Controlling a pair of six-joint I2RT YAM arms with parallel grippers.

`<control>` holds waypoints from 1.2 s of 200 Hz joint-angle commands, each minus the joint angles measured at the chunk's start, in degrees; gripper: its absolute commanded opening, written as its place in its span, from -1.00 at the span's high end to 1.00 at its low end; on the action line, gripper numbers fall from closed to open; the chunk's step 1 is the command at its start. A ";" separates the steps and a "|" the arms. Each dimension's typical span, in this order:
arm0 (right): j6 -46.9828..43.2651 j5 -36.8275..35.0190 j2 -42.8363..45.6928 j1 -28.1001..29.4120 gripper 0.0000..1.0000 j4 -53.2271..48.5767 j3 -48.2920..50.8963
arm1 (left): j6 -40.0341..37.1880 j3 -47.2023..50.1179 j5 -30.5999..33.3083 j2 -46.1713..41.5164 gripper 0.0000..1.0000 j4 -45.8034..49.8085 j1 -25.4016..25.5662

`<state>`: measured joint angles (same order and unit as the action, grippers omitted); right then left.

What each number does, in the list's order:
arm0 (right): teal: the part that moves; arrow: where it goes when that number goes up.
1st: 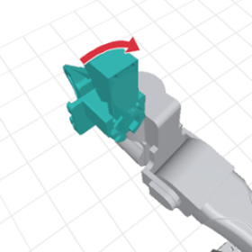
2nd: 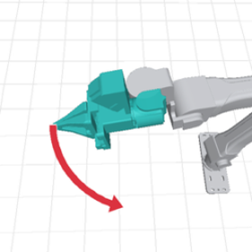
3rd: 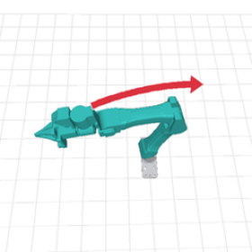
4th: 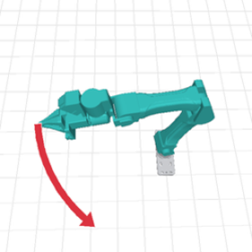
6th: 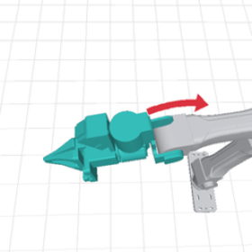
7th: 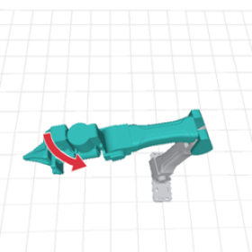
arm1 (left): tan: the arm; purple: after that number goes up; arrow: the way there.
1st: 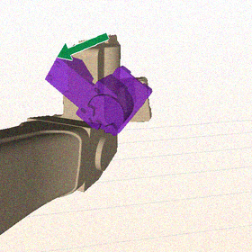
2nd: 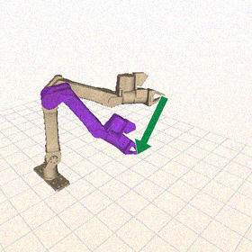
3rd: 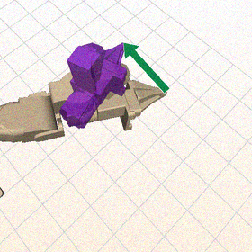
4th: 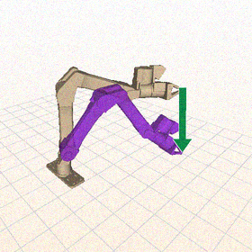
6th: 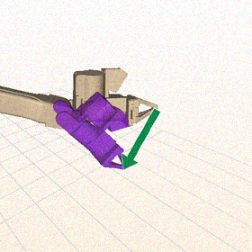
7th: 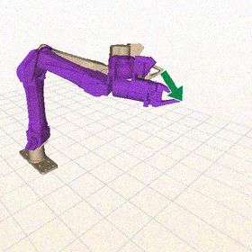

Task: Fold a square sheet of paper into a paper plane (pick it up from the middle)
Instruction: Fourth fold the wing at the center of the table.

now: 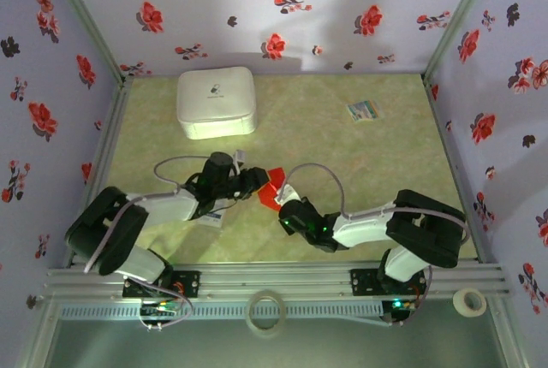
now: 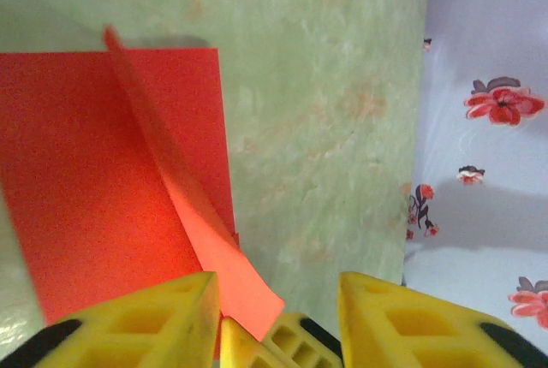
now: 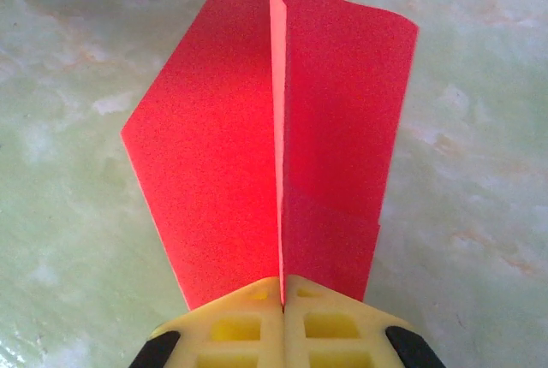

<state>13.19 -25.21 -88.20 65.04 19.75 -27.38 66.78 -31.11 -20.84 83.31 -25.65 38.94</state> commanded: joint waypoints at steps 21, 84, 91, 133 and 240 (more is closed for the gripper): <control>4.36 11.53 -0.49 -4.04 0.91 2.52 0.31 | -4.13 0.07 6.95 -6.62 0.06 10.47 -0.51; 10.20 22.93 -0.77 -9.25 0.90 4.27 1.08 | -4.18 0.16 6.96 -6.69 0.05 10.97 -0.69; 11.29 24.41 -0.98 -10.05 0.91 4.99 1.41 | -4.21 0.02 6.79 -6.50 0.06 10.90 -0.71; 18.07 35.30 -2.92 -15.23 0.91 5.92 0.42 | -4.30 -0.31 5.96 -5.03 0.17 10.32 -0.67; 28.55 45.19 -5.69 -21.32 0.91 14.46 2.41 | -4.38 -5.89 1.62 5.73 0.67 9.73 0.20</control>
<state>38.87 17.91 -93.19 44.56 32.36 -26.02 63.68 -34.00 -17.32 86.13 -15.81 38.63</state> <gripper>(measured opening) 0.058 0.185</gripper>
